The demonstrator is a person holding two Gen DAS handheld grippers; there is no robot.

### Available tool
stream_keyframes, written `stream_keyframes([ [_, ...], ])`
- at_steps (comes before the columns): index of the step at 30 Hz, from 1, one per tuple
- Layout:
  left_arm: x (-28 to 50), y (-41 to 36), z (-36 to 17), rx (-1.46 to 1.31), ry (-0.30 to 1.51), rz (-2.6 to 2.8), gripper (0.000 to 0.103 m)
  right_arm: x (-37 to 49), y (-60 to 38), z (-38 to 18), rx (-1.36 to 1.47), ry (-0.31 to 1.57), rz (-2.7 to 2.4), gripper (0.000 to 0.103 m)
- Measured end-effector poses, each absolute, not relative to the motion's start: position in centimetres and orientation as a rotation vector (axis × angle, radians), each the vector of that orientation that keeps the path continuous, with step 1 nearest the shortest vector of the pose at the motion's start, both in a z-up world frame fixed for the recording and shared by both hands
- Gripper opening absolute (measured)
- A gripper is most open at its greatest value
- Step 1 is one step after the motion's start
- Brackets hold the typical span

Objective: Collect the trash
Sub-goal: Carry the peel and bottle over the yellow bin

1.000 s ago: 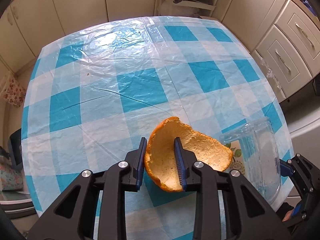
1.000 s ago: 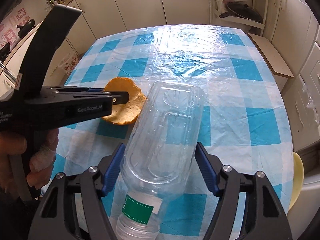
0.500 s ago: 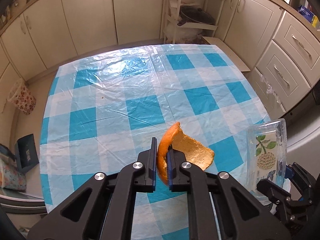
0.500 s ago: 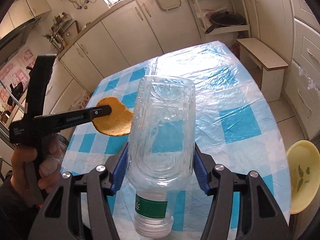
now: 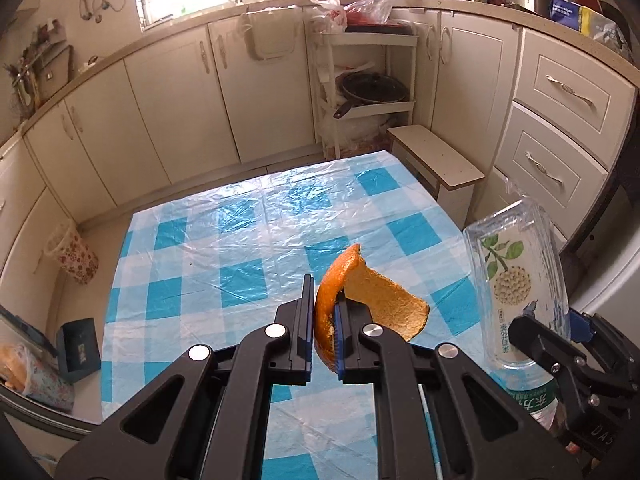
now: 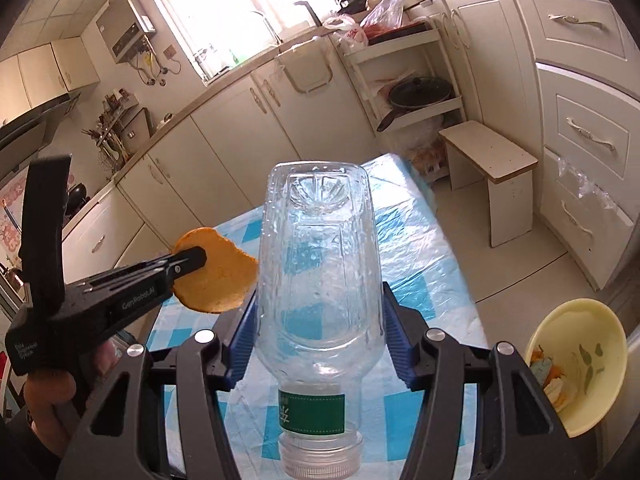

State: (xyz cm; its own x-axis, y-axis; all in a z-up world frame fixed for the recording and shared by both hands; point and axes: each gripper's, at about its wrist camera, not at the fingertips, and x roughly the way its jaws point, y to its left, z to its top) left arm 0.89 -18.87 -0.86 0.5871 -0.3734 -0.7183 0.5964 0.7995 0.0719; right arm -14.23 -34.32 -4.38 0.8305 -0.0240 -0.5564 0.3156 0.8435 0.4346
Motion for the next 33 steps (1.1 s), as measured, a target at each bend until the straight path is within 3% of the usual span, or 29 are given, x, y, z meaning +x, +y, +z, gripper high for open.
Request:
stream_keyframes([
  [19, -7.6, -27.9, -0.9, 0.426, 0.647, -0.706, 0.008, -21.8, -40.4, -1.9, 0.559, 0.378, -0.318, 0.056],
  [33, -11.7, -35.1, -4.7, 0.514, 0.680, -0.807, 0.008, -28.1, -48.0, -7.9, 0.626, 0.450, -0.514, 0.056],
])
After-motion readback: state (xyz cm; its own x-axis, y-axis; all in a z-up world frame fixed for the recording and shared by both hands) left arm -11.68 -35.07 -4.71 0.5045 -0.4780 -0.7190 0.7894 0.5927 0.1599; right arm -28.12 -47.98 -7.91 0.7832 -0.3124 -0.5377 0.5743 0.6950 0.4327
